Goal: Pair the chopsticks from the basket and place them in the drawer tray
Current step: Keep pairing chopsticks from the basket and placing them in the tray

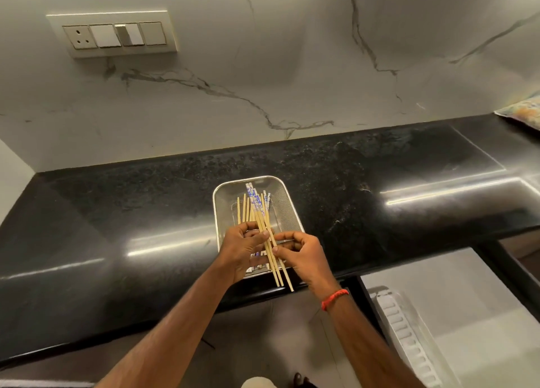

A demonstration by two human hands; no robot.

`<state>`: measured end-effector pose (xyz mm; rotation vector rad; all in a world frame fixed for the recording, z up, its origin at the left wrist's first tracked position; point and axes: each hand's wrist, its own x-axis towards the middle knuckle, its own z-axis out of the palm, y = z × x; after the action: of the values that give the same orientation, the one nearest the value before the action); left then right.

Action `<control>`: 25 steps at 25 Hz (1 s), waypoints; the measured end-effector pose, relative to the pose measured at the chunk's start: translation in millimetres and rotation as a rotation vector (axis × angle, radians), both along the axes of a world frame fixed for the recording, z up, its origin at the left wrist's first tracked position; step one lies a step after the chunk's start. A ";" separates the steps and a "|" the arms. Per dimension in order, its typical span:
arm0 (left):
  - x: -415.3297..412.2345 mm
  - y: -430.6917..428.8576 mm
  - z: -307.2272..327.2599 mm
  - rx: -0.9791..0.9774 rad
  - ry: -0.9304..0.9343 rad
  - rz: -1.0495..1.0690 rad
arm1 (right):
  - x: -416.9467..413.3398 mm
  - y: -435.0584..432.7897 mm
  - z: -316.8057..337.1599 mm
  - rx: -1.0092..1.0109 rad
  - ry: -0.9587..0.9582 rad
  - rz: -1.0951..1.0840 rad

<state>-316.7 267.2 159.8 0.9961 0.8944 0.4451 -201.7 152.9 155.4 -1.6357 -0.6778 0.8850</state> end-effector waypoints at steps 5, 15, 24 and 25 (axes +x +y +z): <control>10.0 -23.3 -4.2 0.008 -0.024 -0.109 | -3.7 -33.0 -0.8 0.023 -0.036 -0.108; 39.9 -78.8 -8.0 -0.041 -0.050 -0.358 | -5.1 -100.3 3.2 -0.013 -0.043 -0.305; 73.6 -128.8 -16.4 -0.094 -0.039 -0.556 | 13.9 -162.0 -5.2 -0.110 -0.050 -0.397; 77.7 -131.9 -17.1 -0.095 -0.024 -0.569 | 16.5 -167.5 -6.8 -0.122 -0.055 -0.394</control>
<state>-239.0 135.3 142.7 1.1017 0.5677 -0.0665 -185.2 -14.6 148.5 -1.8270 -0.3238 0.6047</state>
